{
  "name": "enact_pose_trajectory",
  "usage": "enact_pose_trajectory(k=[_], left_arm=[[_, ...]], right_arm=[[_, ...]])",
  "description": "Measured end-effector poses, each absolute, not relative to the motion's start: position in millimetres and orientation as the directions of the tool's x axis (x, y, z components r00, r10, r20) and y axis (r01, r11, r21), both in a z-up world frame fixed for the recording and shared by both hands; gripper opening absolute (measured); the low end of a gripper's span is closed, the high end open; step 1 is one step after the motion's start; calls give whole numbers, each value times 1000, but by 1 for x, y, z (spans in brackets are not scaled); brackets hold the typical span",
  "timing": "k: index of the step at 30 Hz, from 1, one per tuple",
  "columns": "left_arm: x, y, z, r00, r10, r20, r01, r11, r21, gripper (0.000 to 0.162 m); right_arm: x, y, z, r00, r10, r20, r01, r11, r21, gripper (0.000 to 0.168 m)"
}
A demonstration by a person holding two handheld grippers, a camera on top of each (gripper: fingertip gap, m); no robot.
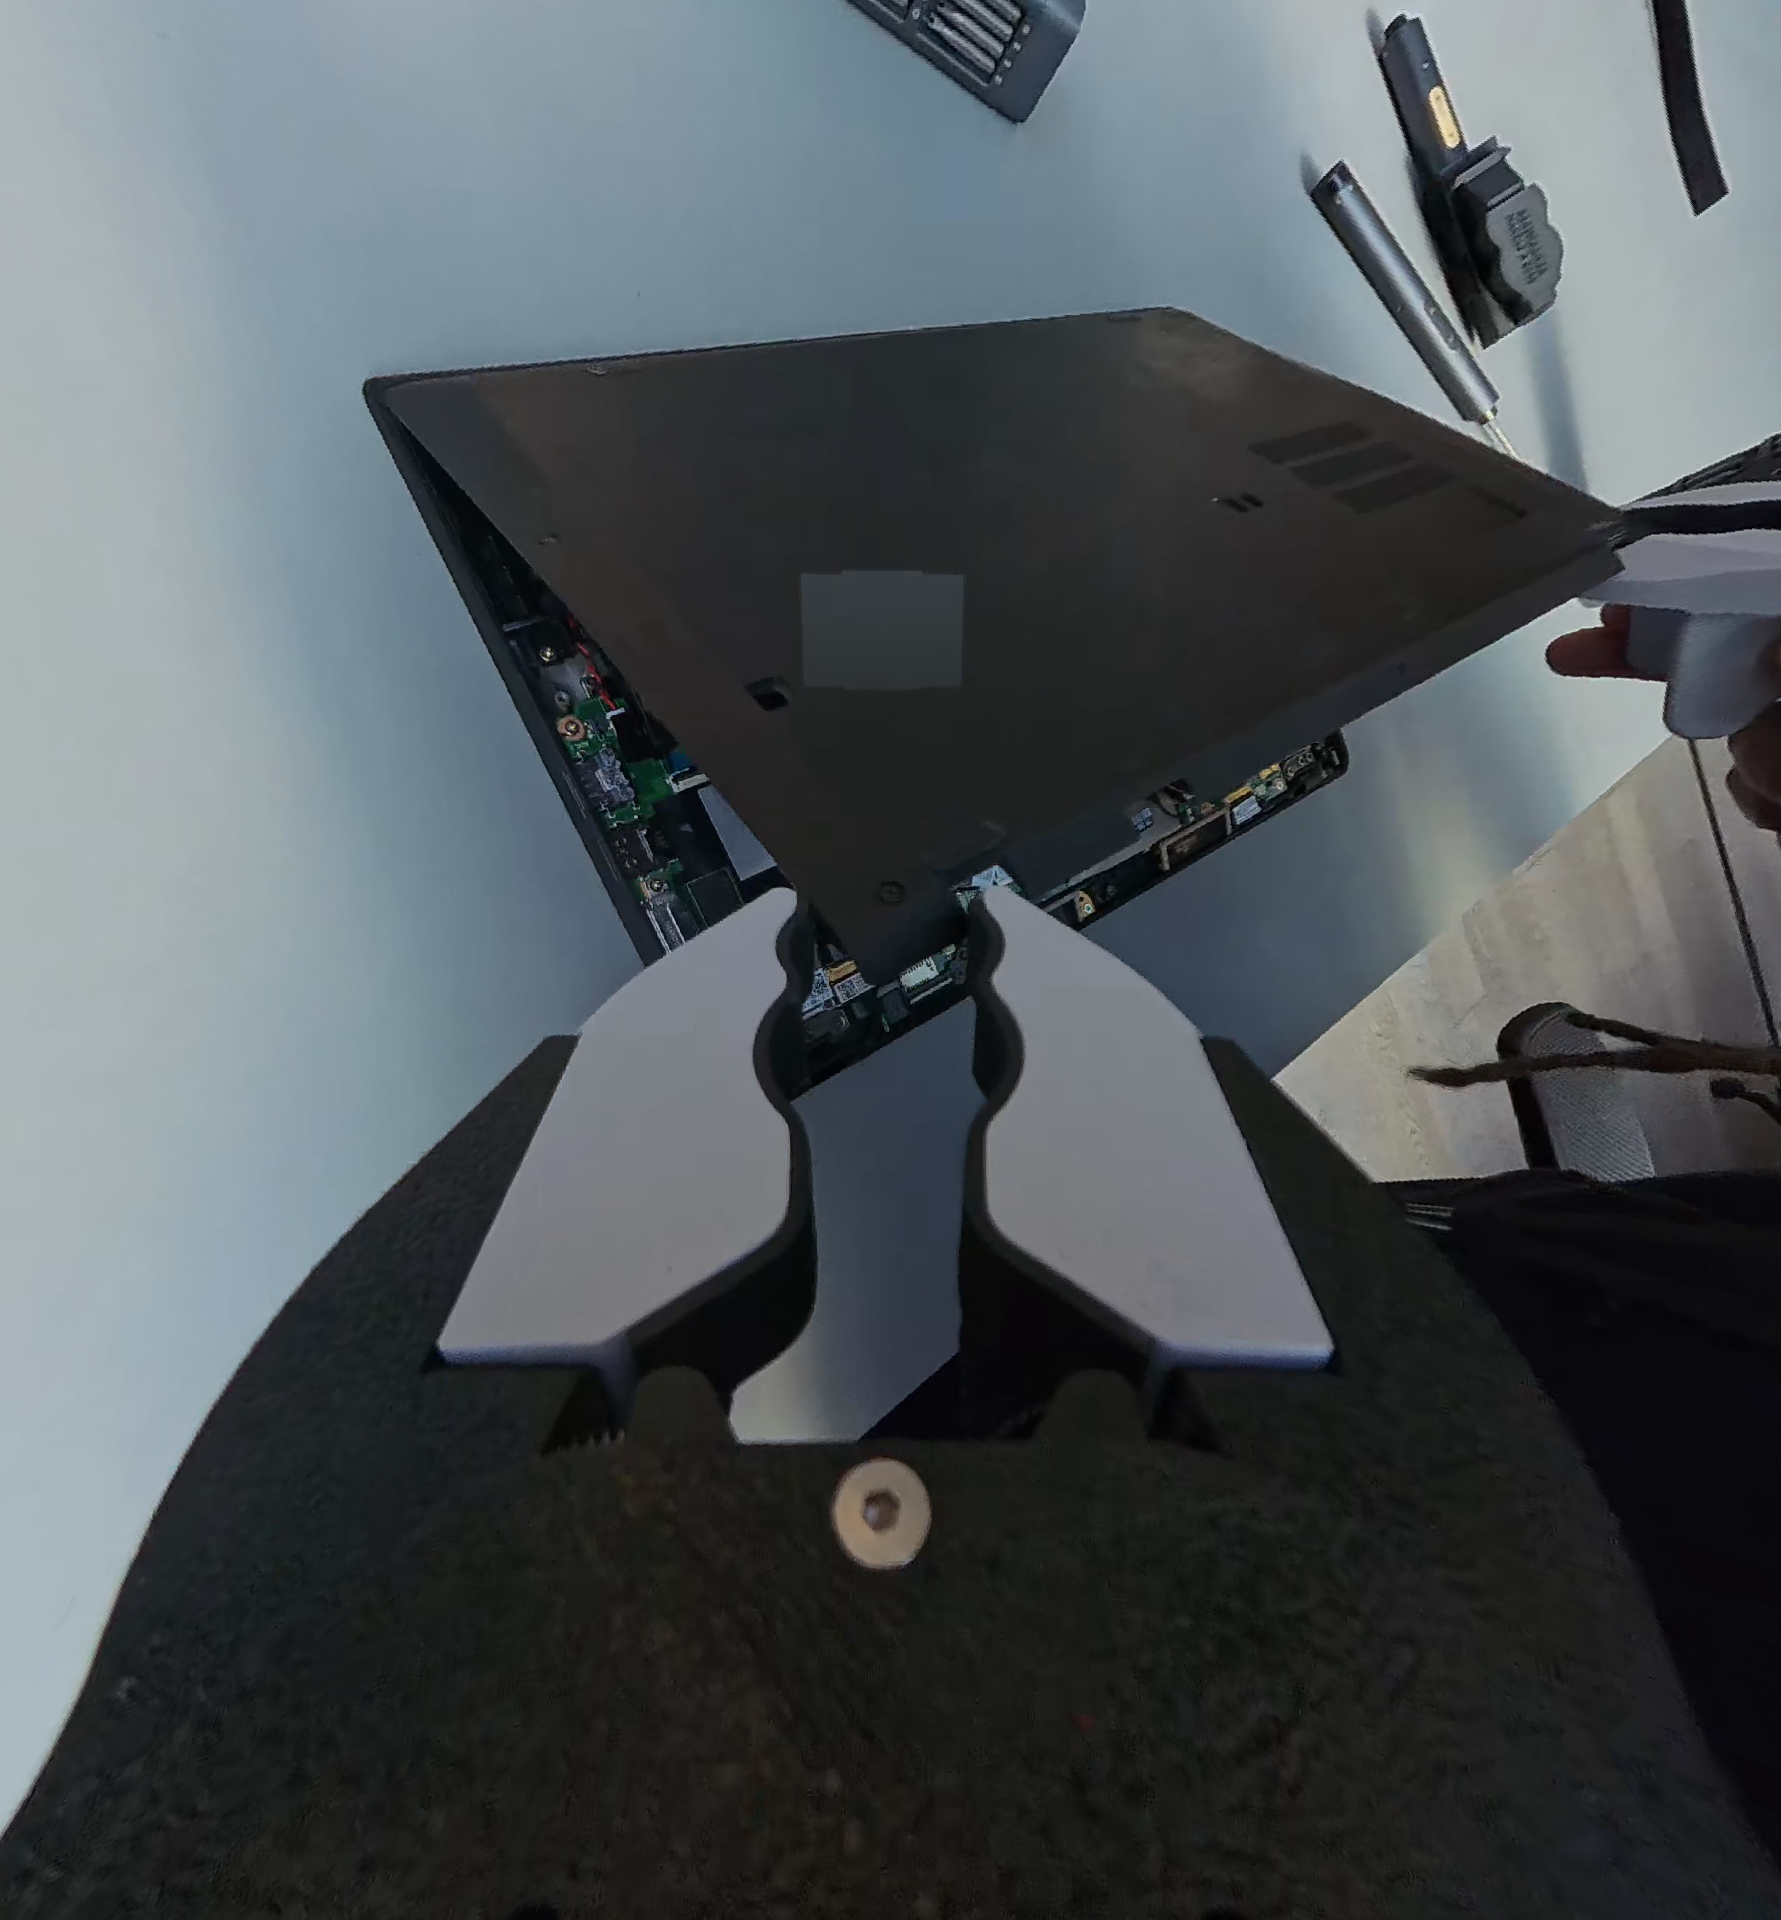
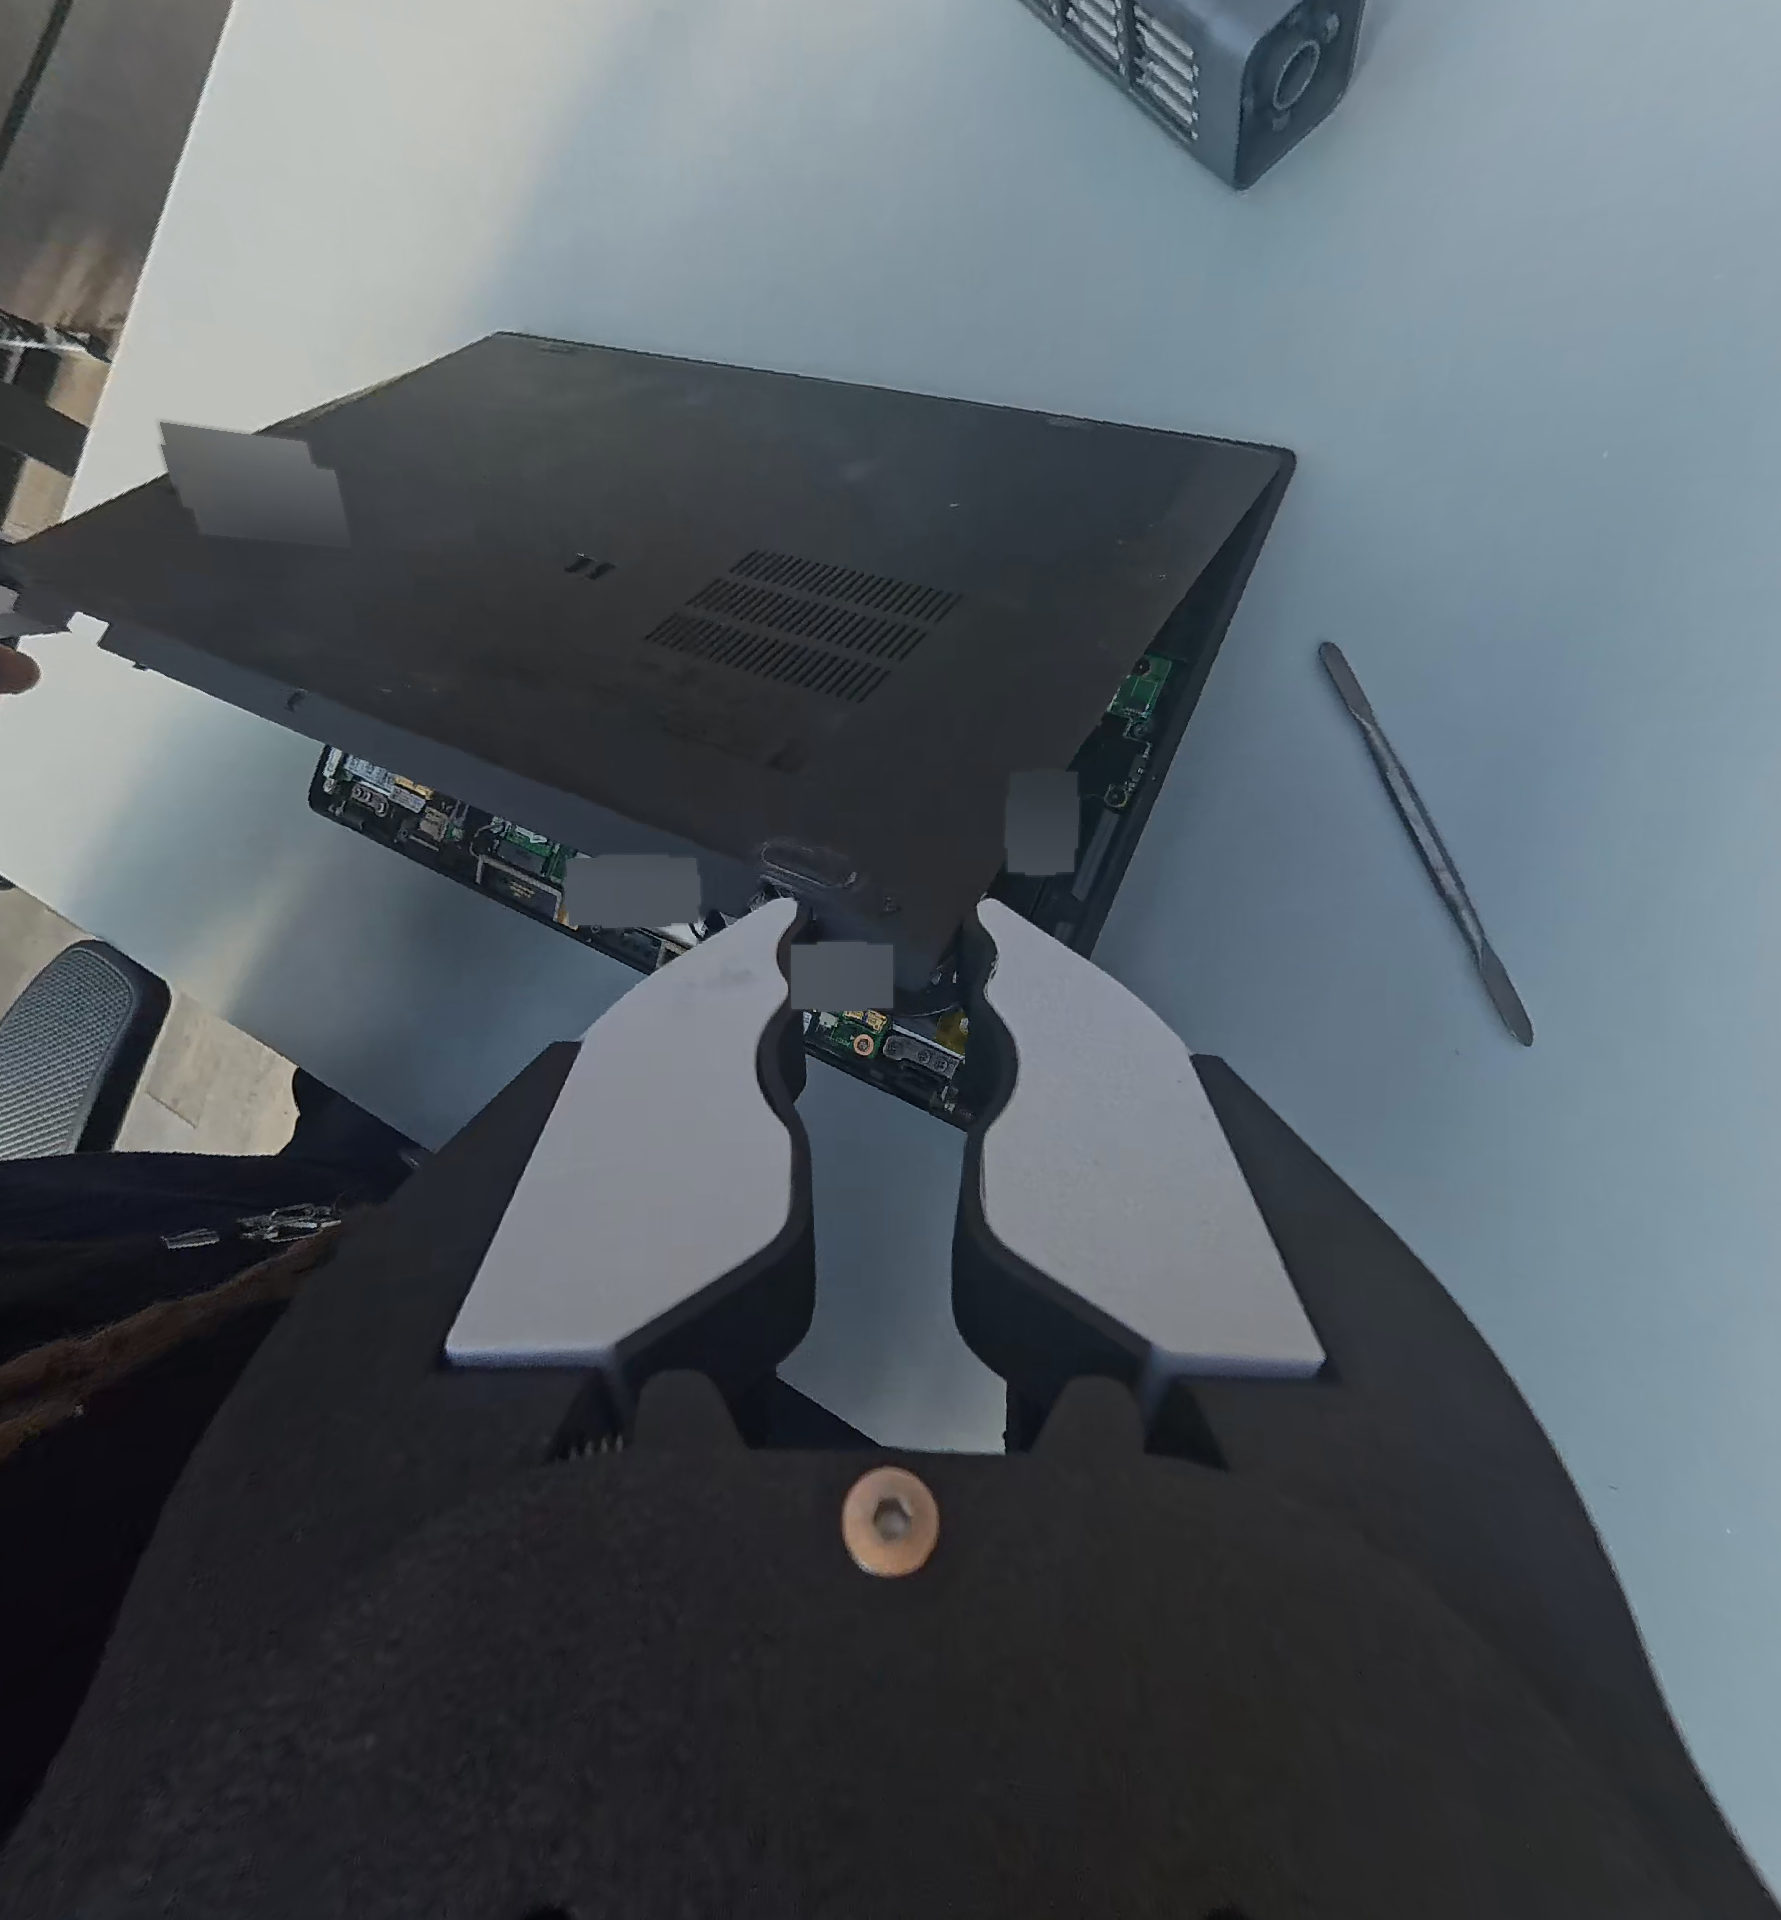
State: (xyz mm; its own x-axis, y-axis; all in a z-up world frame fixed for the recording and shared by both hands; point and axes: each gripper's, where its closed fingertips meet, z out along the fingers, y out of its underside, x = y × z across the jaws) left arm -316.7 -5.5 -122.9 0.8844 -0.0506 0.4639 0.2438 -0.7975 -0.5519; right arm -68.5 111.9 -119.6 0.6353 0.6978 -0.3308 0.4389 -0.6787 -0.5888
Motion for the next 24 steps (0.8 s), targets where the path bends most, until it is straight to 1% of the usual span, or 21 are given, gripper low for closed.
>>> enact_pose_trajectory(k=[5, 12, 17, 22, 24], left_arm=[[-315, -6, -123, 901, -65, 428, 213, -795, -568, 27], [-317, -6, -127, 899, -64, 433, 225, -781, -582, 27], [-315, -9, -132, 895, -59, 442, 228, -790, -569, 27], [-317, -5, -127, 902, -72, 425, 221, -770, -598, 27], [-316, -8, -131, 906, -73, 417, 206, -784, -585, 27]], right_arm=[[-66, 109, -125, 630, 696, -344, 441, -685, -580, 26], [-66, 106, -130, 639, 697, -325, 451, -682, -576, 26], [-66, 108, -128, 638, 699, -323, 447, -677, -584, 26], [-64, 104, -136, 639, 694, -331, 453, -687, -568, 26], [-63, 101, -141, 641, 694, -326, 457, -688, -564, 26]])
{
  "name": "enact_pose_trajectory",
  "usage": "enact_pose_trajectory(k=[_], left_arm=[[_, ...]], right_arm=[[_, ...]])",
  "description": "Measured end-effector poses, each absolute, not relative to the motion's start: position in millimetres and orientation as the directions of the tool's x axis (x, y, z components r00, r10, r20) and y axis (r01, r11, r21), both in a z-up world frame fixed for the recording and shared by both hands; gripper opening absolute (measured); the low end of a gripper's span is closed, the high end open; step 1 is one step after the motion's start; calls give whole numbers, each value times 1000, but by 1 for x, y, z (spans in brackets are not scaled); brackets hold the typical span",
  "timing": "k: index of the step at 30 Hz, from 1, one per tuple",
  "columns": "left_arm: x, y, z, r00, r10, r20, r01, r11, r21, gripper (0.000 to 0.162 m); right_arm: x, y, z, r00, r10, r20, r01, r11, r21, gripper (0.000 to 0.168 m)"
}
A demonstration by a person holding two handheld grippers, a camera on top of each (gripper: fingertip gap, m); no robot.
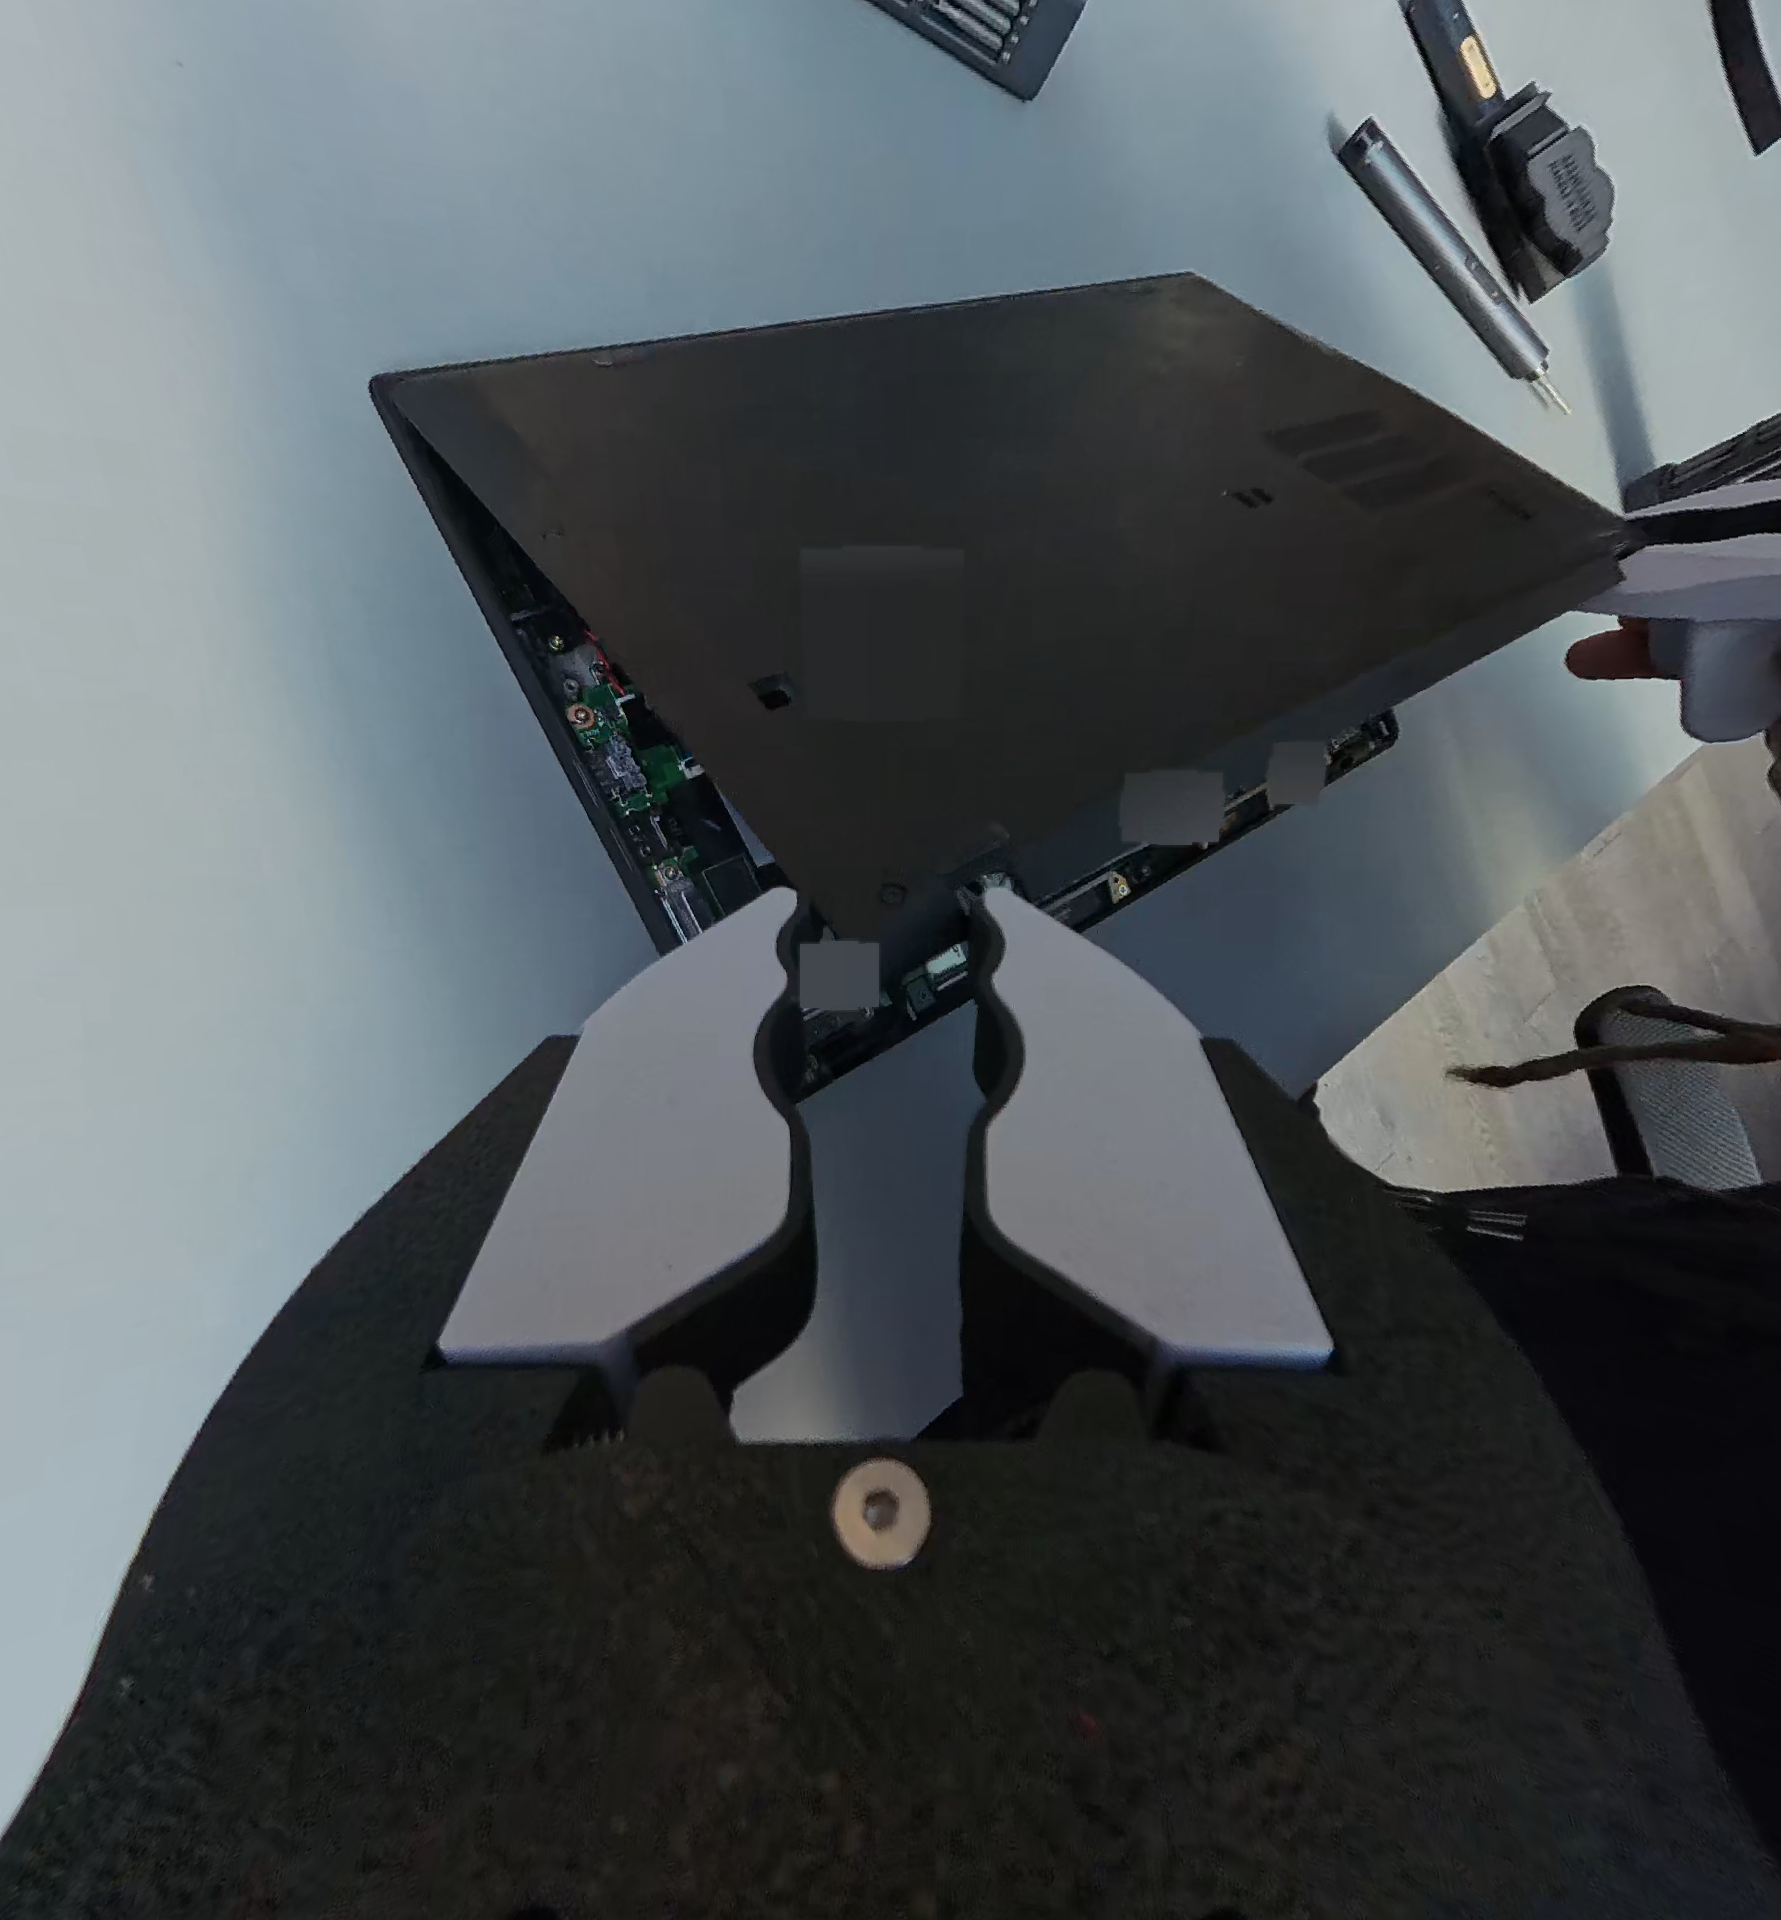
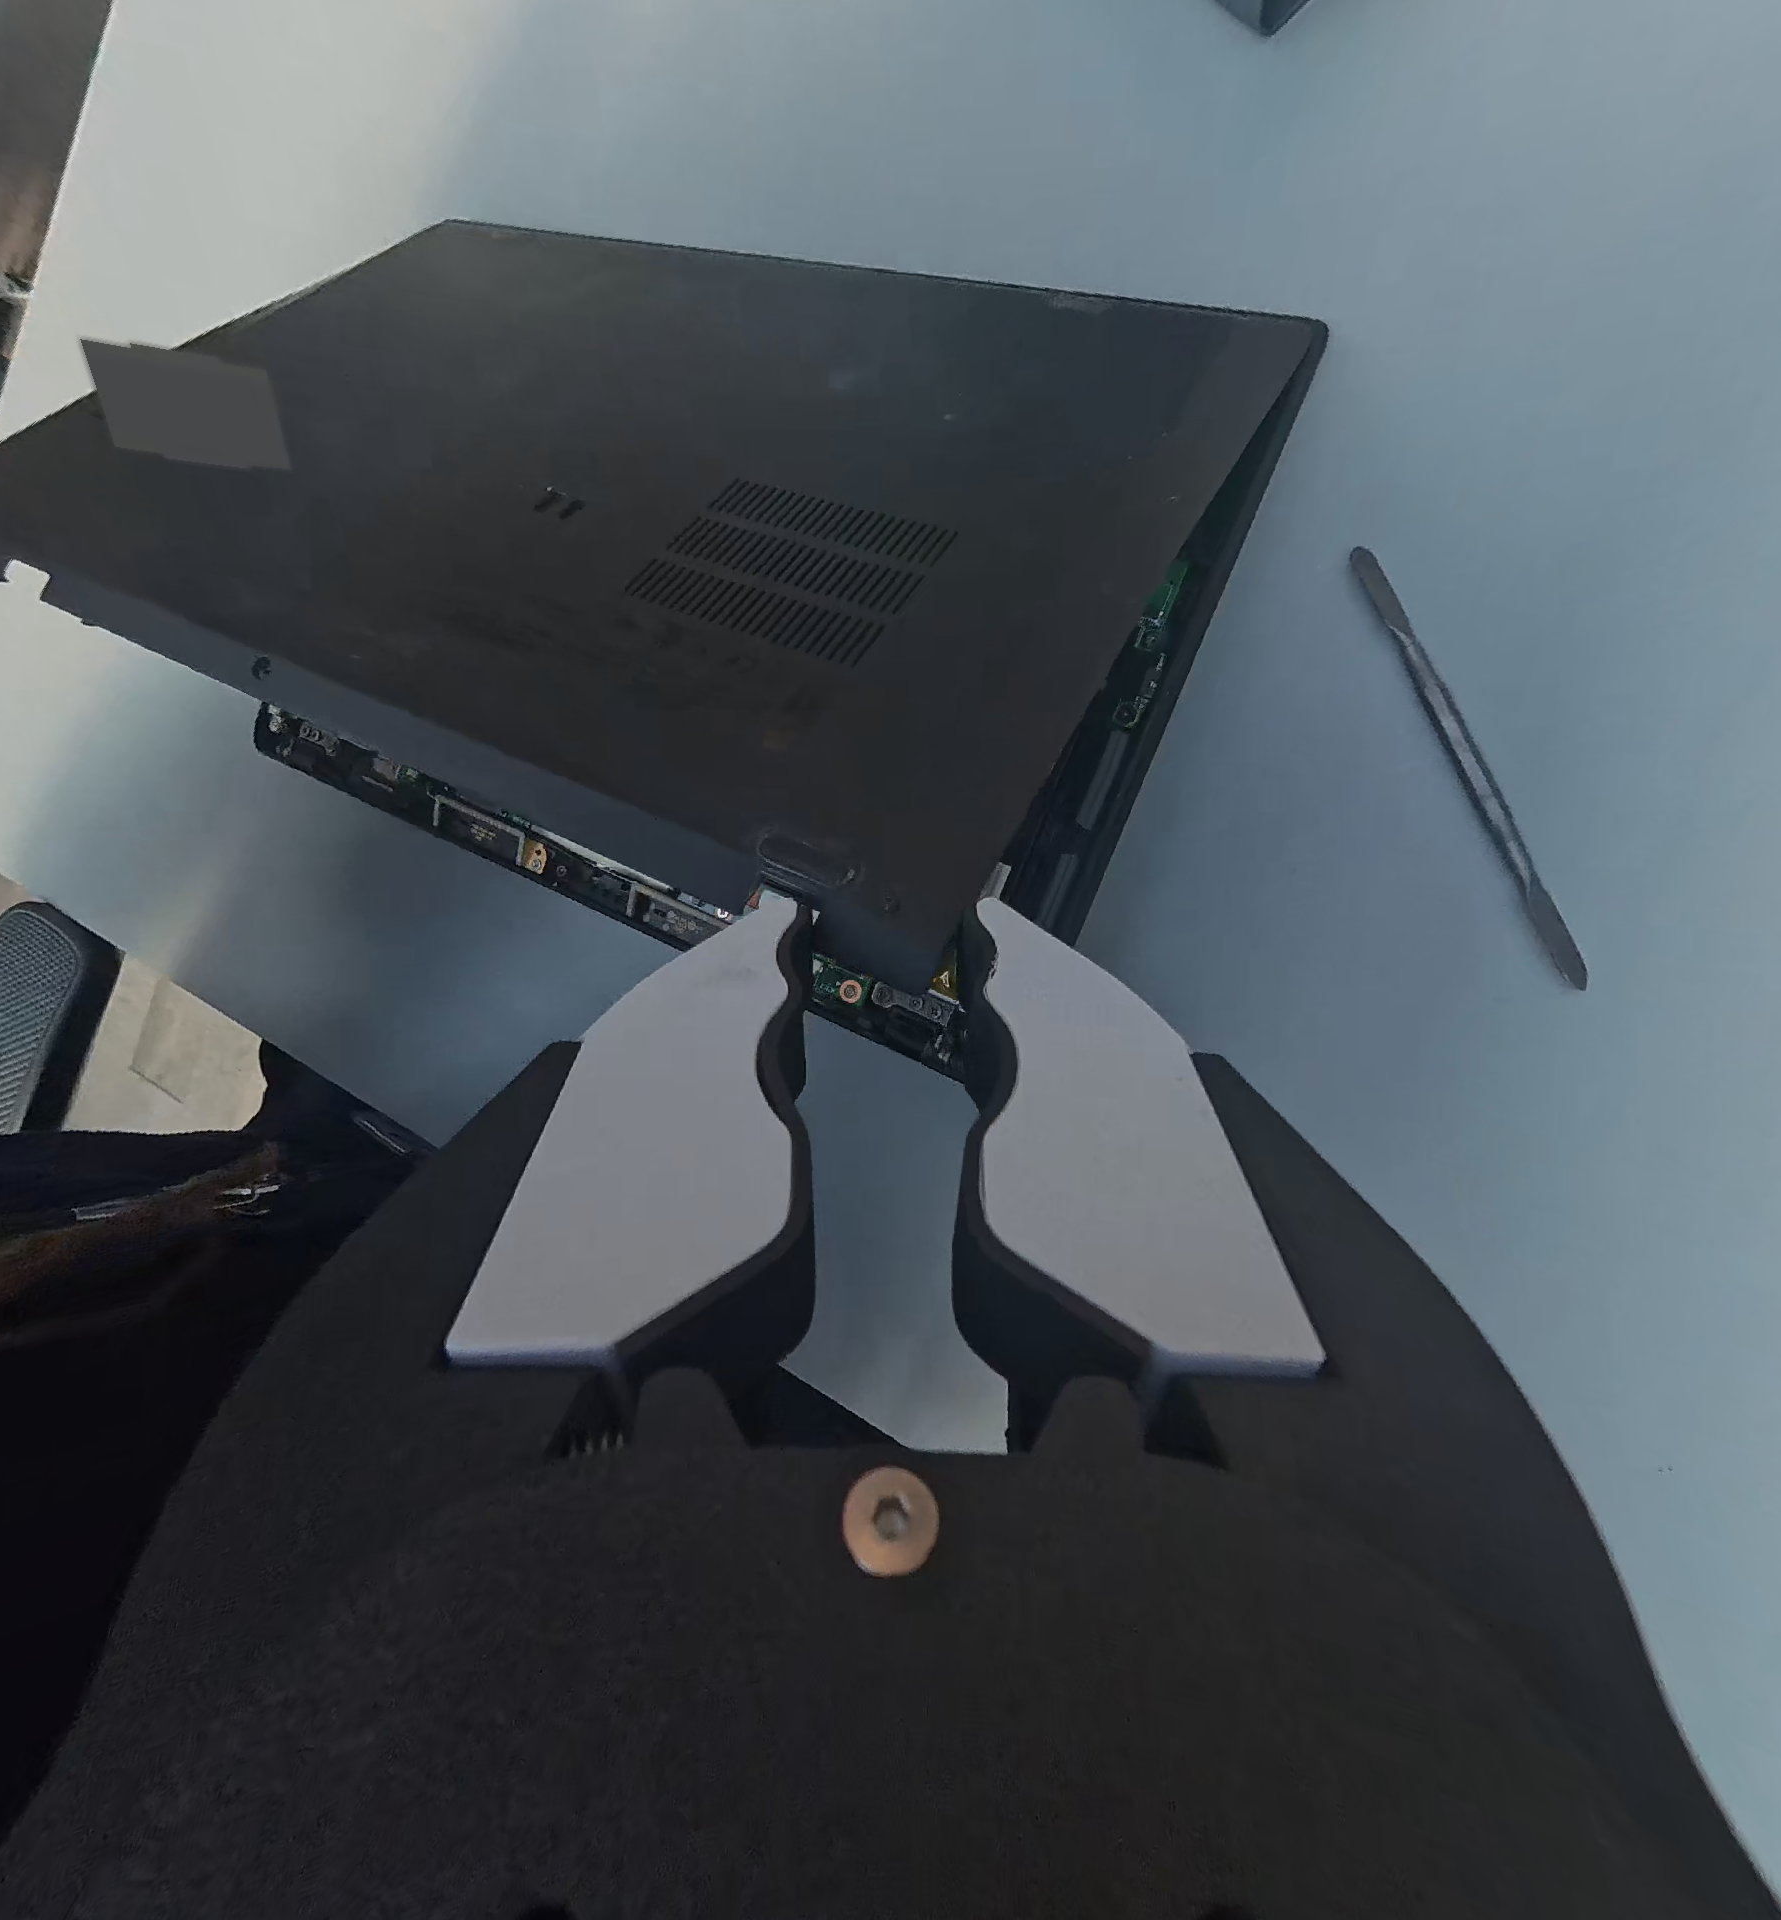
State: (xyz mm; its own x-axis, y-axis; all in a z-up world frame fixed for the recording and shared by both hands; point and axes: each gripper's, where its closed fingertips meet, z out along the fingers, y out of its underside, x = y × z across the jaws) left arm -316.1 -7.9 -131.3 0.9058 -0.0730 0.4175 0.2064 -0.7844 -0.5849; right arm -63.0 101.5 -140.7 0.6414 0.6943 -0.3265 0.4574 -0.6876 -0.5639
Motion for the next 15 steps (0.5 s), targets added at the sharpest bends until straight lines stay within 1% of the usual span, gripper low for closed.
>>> enact_pose_trajectory(k=[6, 15], left_arm=[[-312, -20, -158, 926, -65, 372, 152, -838, -524, 27], [-312, -25, -178, 945, -73, 318, 95, -871, -482, 27]], right_arm=[[-59, 95, -159, 649, 705, -286, 498, -678, -541, 26], [-55, 90, -179, 648, 727, -228, 551, -654, -518, 26]])
